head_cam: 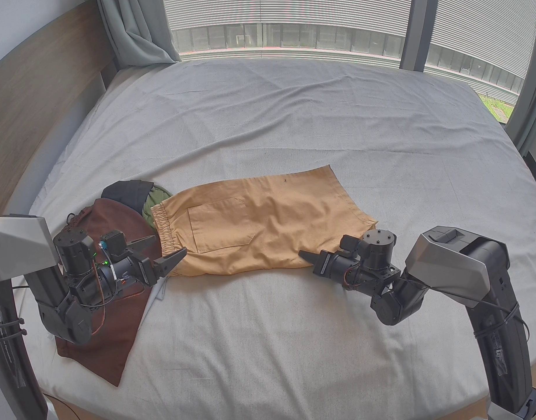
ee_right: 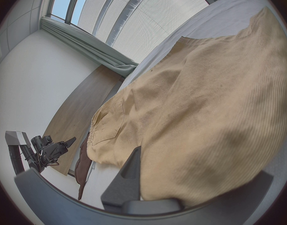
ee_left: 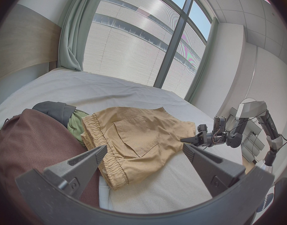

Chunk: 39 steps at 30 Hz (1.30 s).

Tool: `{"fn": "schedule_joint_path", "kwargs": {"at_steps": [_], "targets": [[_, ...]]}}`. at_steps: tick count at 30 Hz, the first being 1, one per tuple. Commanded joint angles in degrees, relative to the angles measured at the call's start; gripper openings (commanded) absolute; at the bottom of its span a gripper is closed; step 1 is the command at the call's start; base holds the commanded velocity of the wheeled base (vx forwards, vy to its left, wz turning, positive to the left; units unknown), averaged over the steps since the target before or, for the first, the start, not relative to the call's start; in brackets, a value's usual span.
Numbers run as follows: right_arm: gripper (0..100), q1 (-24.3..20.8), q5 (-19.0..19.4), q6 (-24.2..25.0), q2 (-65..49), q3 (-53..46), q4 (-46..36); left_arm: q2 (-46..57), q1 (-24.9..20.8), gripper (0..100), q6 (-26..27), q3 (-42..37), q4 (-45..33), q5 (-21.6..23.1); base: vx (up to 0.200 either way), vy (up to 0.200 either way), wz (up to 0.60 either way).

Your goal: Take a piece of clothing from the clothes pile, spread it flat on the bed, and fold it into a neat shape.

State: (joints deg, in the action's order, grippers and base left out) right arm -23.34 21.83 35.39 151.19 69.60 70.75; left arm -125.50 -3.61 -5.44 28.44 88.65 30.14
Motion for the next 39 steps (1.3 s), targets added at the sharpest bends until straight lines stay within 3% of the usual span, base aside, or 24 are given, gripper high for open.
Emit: {"fn": "schedule_joint_path", "kwargs": {"at_steps": [1, 18, 27, 31, 39], "targets": [[0, 0.1, 0.0, -0.1, -1.1, -2.0, 0.2, -0.4, 0.0, 100, 0.0, -0.1, 0.0, 0.0, 0.0, 0.0, 0.0], [0, 0.1, 0.0, -2.4, -12.2, -22.7, 4.0, -0.2, 0.5, 100, -0.3, -0.2, 0.0, 1.4, 0.0, 0.0, 0.0], [0, 0.1, -0.3, -6.1, -19.3, -35.5, 4.1, 0.0, 0.6, 100, -2.7, 0.5, 0.0, 1.4, 0.0, 0.0, 0.0], [0, 0.0, -5.6, -8.4, -19.9, -40.7, 4.5, 0.2, 1.2, 100, -2.9, 0.5, 0.0, 2.1, 0.0, 0.0, 0.0], [0, -1.0, -7.2, -8.1, -17.8, -42.4, 8.1, -0.3, 2.0, 100, -3.0, 2.6, 0.0, 2.6, 0.0, 0.0, 0.0]]}}
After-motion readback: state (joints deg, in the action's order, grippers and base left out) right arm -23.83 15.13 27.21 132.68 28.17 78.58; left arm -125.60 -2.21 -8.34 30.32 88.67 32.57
